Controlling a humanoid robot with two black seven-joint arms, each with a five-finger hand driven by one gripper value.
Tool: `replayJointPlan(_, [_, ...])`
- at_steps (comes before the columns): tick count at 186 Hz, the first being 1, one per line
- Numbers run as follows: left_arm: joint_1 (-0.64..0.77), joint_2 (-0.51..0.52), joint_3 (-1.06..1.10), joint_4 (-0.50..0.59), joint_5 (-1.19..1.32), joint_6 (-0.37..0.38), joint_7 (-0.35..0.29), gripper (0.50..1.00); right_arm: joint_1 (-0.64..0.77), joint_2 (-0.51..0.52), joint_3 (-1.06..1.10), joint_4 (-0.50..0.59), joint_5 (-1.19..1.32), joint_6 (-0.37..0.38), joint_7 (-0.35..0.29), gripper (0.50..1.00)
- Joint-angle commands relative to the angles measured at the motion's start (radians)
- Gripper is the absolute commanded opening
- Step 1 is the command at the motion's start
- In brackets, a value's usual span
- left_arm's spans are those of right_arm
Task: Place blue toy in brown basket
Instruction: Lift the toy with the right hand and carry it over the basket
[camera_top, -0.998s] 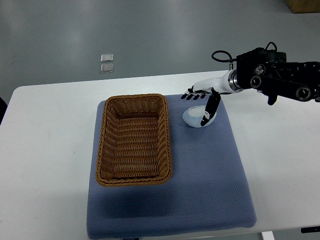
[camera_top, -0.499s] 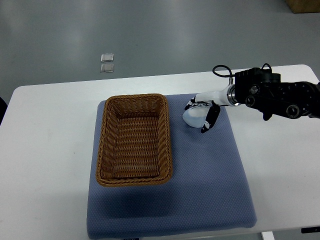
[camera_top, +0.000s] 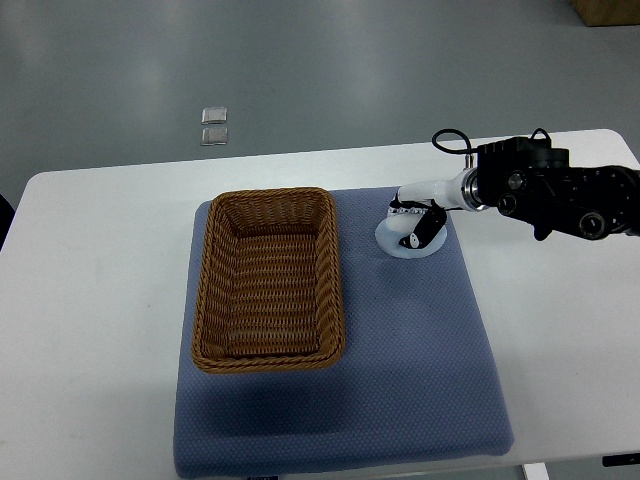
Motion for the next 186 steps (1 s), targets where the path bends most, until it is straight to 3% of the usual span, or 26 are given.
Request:
replayJointPlan(1, [0.000,0.000,0.000,0.000,0.000,0.000,0.000,1.000,0.049,-0.031,0.003,0.024,0.009,0.007,-0.001,0.500])
replayJointPlan(27, [0.000,0.000,0.000,-0.002,0.000,0.000,0.000,1.000,0.123,-0.069,0.003,0.093,0.018,0.034,-0.002,0.502])
replayJointPlan(63, [-0.001,0.000,0.002,-0.005,0.000,0.000,-0.001,1.000,0.186,-0.034,0.003,0.116,0.070,0.037,-0.005,0.513])
replayJointPlan(107, [-0.001,0.000,0.002,-0.002,0.000,0.000,-0.001,1.000,0.206,0.147,0.003,0.098,0.140,0.018,0.001,0.527])
replayJointPlan(131, [-0.001,0.000,0.002,0.000,0.000,0.000,0.000,1.000,0.200,0.268,0.001,0.033,0.159,0.000,0.001,0.533])
replayJointPlan(186, [-0.001,0.000,0.003,-0.003,0.000,0.000,0.000,1.000,0.149,0.377,0.000,-0.070,0.156,-0.020,0.001,0.545])
